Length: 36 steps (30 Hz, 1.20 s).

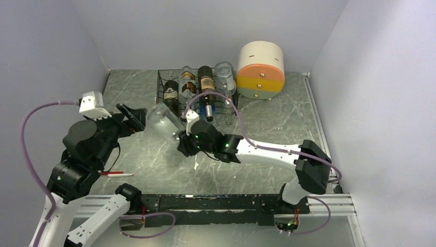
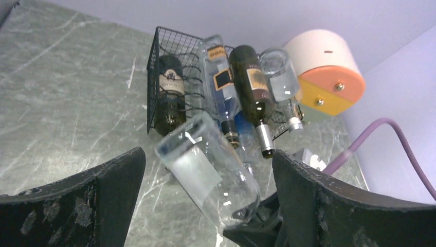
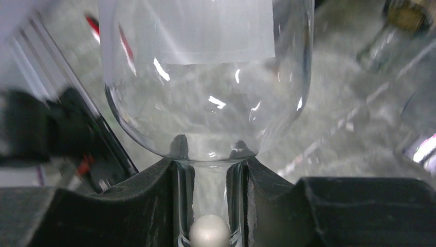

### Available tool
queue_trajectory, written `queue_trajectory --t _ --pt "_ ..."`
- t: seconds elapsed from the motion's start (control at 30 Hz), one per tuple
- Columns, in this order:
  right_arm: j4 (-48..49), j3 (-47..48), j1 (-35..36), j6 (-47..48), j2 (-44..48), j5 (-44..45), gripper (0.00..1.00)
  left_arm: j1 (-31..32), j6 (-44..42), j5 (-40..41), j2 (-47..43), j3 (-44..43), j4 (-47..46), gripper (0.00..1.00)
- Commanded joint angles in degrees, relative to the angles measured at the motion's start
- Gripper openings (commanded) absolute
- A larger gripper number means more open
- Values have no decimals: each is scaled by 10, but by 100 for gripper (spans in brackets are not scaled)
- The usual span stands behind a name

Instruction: Put the wine bottle on the wine rack

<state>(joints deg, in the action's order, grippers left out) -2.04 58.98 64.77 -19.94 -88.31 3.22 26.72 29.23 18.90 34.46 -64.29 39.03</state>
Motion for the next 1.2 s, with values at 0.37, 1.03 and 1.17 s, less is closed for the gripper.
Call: queue_trajectory --t 0.37,1.03,1.17 --pt "25 421 1 -121 -218 318 0 1 -62 38 -49 -99 43 99" --pt "-39 640 -62 -155 -408 320 8 2 -60 28 -67 -75 65 99" --pt "-43 643 -71 -160 -418 311 16 1 -58 26 -64 -73 65 99"
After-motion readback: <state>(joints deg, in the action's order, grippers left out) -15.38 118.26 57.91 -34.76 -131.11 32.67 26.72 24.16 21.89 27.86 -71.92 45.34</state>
